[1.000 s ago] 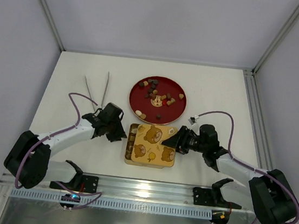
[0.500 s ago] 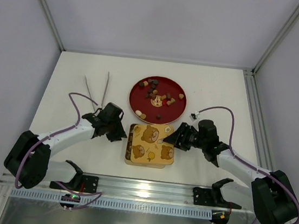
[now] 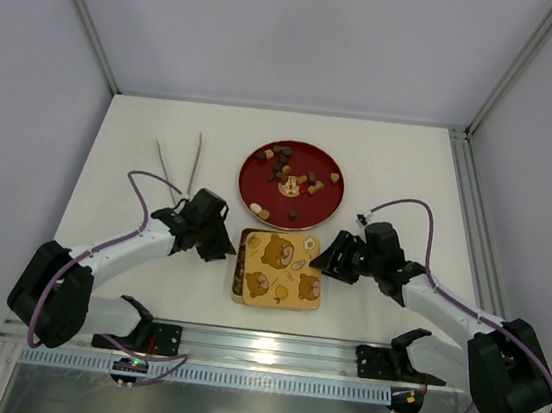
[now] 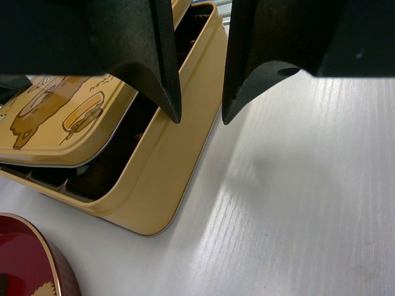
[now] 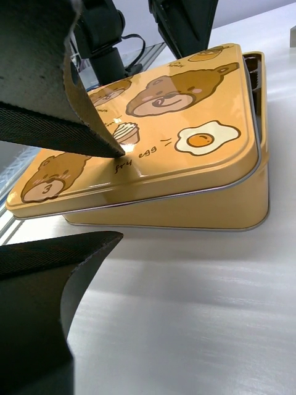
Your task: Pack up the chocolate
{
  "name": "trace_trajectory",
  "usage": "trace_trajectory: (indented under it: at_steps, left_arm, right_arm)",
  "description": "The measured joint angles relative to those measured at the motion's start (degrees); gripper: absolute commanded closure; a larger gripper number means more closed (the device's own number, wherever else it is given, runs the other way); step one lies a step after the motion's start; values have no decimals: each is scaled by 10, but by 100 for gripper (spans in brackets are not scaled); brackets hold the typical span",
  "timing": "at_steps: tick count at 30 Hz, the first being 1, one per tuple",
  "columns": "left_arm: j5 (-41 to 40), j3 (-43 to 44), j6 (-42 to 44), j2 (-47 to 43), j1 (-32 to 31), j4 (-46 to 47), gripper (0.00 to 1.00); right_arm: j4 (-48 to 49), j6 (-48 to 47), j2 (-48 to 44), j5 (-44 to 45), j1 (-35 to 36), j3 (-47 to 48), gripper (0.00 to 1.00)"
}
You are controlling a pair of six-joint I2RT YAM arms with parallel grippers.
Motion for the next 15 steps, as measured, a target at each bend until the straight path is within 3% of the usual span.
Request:
trace_trajectory:
  at_steps: [10, 15]
  left_arm:
    - [9, 0, 0, 0, 0, 0, 68]
    - [11, 0, 0, 0, -4, 1, 68]
  right_arm:
    - [-18, 5, 3, 24, 18, 18, 48]
    - [-19, 16, 13, 36, 24, 28, 58]
